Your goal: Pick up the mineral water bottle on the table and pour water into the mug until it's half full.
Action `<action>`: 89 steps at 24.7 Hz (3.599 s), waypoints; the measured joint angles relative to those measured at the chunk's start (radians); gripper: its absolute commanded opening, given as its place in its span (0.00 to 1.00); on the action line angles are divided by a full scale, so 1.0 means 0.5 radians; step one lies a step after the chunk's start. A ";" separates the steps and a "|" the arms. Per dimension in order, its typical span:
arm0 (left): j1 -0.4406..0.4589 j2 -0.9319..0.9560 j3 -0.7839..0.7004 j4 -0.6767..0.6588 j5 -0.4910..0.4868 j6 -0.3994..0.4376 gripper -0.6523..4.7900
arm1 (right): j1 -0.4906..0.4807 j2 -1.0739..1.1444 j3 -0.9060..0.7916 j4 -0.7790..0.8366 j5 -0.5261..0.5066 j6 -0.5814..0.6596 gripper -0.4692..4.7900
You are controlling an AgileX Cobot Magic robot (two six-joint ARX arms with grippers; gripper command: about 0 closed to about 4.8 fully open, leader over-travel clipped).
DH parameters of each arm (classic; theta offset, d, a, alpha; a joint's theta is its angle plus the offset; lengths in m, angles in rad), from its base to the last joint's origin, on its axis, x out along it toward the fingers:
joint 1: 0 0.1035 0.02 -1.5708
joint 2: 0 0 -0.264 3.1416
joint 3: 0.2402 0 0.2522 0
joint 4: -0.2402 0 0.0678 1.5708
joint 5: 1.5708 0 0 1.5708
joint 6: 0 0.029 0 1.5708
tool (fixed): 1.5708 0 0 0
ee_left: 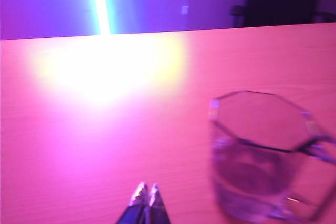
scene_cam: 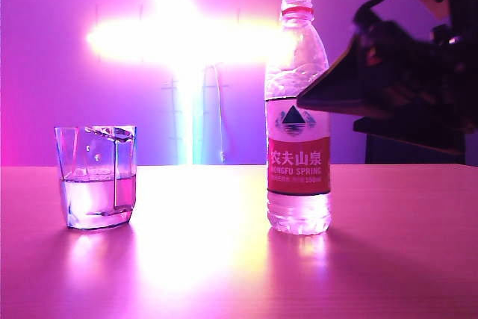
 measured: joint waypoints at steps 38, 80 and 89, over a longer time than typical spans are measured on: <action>0.364 0.000 -0.001 -0.001 -0.011 0.000 0.12 | -0.024 -1.392 -0.069 -0.892 0.164 0.165 0.08; 0.363 0.000 -0.001 -0.015 -0.009 0.000 0.12 | -1.361 -2.274 -0.173 -1.736 0.096 -0.336 0.08; 0.363 0.000 -0.001 -0.015 -0.009 0.000 0.12 | -1.361 -2.274 -0.173 -1.736 0.127 -0.344 0.08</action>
